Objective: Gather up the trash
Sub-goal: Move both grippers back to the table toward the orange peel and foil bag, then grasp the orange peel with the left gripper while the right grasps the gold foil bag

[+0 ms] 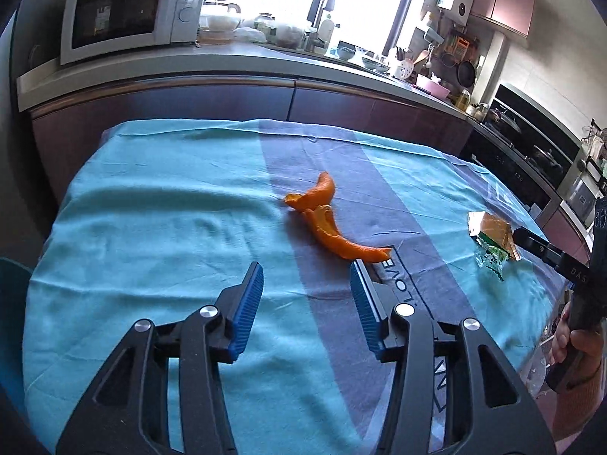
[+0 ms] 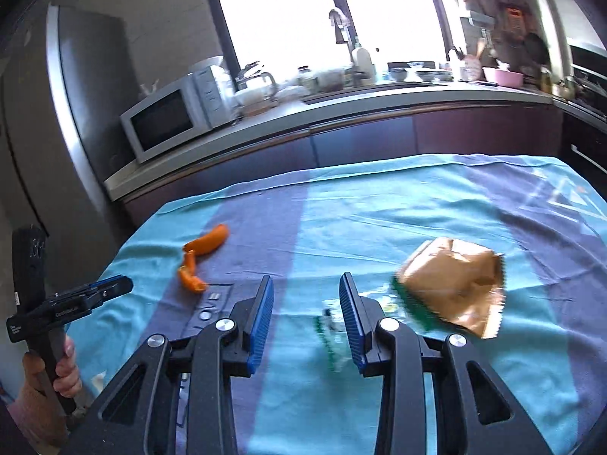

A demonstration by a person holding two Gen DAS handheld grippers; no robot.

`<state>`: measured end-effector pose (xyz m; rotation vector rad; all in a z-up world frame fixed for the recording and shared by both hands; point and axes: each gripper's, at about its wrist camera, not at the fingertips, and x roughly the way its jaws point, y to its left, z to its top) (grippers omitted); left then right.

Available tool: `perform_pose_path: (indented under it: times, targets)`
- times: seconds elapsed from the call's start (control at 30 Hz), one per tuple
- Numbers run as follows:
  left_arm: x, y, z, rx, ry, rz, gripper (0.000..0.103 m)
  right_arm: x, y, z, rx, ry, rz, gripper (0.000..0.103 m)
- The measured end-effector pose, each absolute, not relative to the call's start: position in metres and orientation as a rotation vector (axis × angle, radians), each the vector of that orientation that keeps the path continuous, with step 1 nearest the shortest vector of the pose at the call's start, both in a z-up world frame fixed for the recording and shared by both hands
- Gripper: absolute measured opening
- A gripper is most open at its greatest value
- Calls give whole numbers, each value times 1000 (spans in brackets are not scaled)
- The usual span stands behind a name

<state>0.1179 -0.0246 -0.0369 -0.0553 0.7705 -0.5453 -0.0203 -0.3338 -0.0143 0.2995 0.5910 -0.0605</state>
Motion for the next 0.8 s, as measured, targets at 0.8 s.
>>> perform_pose_path:
  times: [0.8]
  targets:
    - [182,-84,-62,-75,955,-526,47,15,-432,-69,602,696,-117,17]
